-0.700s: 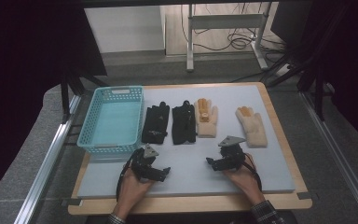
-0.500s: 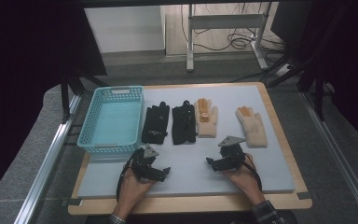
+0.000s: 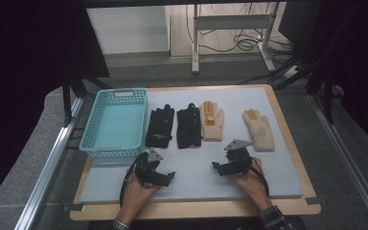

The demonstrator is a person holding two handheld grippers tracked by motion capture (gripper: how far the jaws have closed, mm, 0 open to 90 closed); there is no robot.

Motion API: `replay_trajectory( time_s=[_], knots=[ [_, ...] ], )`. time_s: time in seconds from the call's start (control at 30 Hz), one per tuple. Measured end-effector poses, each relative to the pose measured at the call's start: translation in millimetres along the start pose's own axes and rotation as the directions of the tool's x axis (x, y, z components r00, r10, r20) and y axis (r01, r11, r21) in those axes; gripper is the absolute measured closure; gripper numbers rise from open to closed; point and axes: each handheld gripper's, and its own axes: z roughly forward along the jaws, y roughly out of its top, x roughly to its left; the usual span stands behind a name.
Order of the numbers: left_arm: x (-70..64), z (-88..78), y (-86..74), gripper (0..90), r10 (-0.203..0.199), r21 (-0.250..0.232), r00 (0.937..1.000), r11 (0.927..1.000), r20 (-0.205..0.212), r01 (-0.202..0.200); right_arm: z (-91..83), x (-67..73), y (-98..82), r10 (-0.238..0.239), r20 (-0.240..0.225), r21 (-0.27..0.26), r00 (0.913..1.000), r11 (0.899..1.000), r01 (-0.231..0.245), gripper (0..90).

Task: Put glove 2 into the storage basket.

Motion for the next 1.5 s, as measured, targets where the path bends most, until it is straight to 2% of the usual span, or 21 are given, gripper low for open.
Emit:
replay_trajectory(
  time_s=[0.53,0.67,0.8,1.0,1.1,1.13,1.23,1.27,1.37,1.4,1.43,1.5],
  knots=[
    [0.1,0.0,0.0,1.2,0.0,-0.001,1.0,1.0,0.0,0.0,-2.0,-0.5,2.6,0.001,-0.004,-0.001,1.0,1.0,-0.001,15.6],
    [0.1,0.0,-0.1,1.2,0.0,-0.001,1.0,1.0,0.0,0.0,-4.9,-3.7,9.7,0.021,-0.032,-0.025,0.9993,0.999,-0.022,18.8],
    [0.2,-0.1,-0.1,1.2,0.0,-0.001,1.0,1.0,0.001,0.0,-6.8,-4.4,26.0,0.015,-0.063,-0.04,0.9979,0.999,-0.018,23.6],
    [0.1,-0.1,-0.1,1.3,0.001,-0.001,1.0,1.0,0.0,-0.001,-4.4,-6.7,45.8,0.005,-0.073,-0.05,0.9973,0.999,-0.008,27.2],
    [0.1,-0.2,-0.1,1.3,0.001,-0.002,1.0,1.0,0.0,-0.001,1.6,-11.3,57.9,0.013,-0.065,-0.039,0.9978,0.999,-0.016,29.1],
    [0.1,-0.2,-0.1,1.3,0.001,-0.001,1.0,1.0,0.0,-0.001,7.0,-14.8,66.5,0.03,-0.074,-0.033,0.9968,0.999,-0.032,30.3],
    [0.1,-0.2,-0.1,1.3,0.001,-0.001,1.0,1.0,0.001,-0.001,13.4,-17.9,75.2,0.046,-0.087,-0.033,0.9952,0.998,-0.049,32.2],
    [0.1,-0.2,-0.1,1.3,0.001,-0.001,1.0,1.0,0.001,-0.001,20.6,-20.3,84.2,0.038,-0.076,-0.027,0.9964,0.999,-0.04,35.7],
    [0.3,-0.3,-0.1,1.3,0.003,0.0,1.0,1.0,0.0,-0.003,27.8,-22.5,93.0,0.032,-0.073,-0.03,0.9968,0.999,-0.035,40.1],
    [0.2,-0.3,-0.1,1.3,0.003,0.0,1.0,1.0,0.0,-0.003,34.5,-25.0,101.4,0.03,-0.072,-0.035,0.9969,0.999,-0.032,46.0],
    [0.3,-0.3,-0.1,1.3,0.003,0.0,1.0,1.0,0.0,-0.003,34.5,-25.0,101.4,0.03,-0.072,-0.035,0.9969,0.999,-0.032,46.0],
    [0.1,-0.1,-0.2,1.3,0.0,-0.003,1.0,1.0,0.0,0.0,40.1,-26.7,108.9,0.021,-0.071,-0.041,0.9973,0.999,-0.024,54.3]
  ],
)
